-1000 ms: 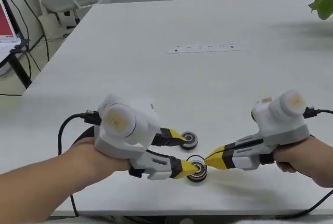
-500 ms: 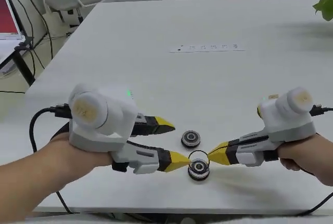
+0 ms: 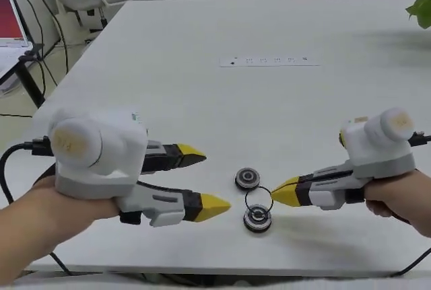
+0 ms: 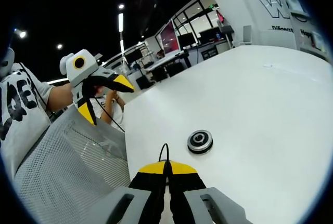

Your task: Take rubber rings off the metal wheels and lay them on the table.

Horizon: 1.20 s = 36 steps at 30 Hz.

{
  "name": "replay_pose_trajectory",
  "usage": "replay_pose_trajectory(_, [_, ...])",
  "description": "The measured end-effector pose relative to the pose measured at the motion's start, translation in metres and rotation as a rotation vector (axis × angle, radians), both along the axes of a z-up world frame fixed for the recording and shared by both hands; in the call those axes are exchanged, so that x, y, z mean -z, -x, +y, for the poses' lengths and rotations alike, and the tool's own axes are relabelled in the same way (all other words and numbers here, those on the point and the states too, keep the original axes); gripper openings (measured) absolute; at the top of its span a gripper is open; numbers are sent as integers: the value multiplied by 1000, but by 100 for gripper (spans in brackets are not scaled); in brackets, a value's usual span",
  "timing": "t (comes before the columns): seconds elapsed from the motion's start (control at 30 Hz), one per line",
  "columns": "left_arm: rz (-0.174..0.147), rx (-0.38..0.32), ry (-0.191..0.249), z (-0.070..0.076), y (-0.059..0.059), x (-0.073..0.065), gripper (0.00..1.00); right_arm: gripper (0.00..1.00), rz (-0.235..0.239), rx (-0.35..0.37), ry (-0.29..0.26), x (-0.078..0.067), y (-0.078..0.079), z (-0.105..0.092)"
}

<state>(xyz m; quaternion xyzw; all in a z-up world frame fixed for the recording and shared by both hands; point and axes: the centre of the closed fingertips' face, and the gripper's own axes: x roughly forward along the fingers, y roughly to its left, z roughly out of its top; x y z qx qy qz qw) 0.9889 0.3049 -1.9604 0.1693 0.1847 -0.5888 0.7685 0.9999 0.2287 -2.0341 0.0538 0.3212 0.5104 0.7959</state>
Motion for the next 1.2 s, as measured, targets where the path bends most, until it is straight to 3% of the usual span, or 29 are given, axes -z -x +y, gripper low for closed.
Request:
replay_pose_trajectory(0.7, [6,-63,20,27,4,-2,54,0,-18,-23,-23,-23,-4,23])
replay_pose_trajectory(0.93, [8,-84,28,35,1,-3,55,0,-27,-39,-23,-24,-9,38])
replay_pose_trajectory(1.2, [9,-102,37,41,0,-3,56,0,-25,-63,-3,-15,-11,50])
